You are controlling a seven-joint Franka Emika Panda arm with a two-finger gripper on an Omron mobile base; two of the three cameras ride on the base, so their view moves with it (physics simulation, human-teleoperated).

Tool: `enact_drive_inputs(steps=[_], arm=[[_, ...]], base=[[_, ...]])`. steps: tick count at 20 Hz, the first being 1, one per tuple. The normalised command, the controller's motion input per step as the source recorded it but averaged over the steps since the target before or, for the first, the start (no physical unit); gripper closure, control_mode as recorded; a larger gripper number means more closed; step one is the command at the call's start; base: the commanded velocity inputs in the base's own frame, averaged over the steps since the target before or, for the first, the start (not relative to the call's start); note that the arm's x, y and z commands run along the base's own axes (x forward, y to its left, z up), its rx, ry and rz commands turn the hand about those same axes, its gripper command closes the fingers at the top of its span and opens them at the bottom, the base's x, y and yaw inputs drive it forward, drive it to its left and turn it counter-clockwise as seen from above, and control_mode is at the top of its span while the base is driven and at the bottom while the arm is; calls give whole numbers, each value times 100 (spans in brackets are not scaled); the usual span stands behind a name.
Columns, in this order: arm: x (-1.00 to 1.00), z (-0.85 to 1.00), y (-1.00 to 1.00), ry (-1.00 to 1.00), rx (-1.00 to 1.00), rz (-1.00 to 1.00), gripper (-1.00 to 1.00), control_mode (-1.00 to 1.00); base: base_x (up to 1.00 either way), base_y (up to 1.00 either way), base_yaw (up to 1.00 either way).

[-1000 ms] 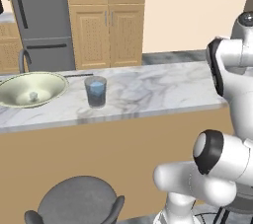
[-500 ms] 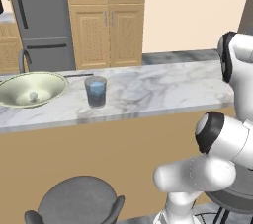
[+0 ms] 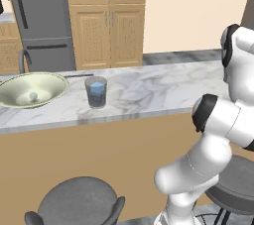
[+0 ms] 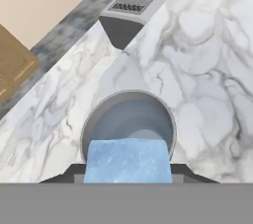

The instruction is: There are four ice cubes in the ice bowl. Place two ice cubes in each glass of water.

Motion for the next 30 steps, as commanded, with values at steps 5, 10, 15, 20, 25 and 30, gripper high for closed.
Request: enact_drive_inputs(steps=[5, 10, 15, 20, 25, 30], arm=[[33, -29, -13, 2, 5, 0, 100, -100], [30, -11, -9, 0, 4, 0, 100, -100], [24, 0, -18, 4, 0, 0, 100, -100], [11, -12, -10, 12, 0, 0, 100, -100], [4, -19, -2, 12, 0, 0, 100, -100], [4, -13, 0, 7, 0, 0, 100, -100]], base=[[0, 0, 0], [0, 0, 0], [0, 0, 0], [0, 0, 0], [0, 0, 0], [0, 0, 0]])
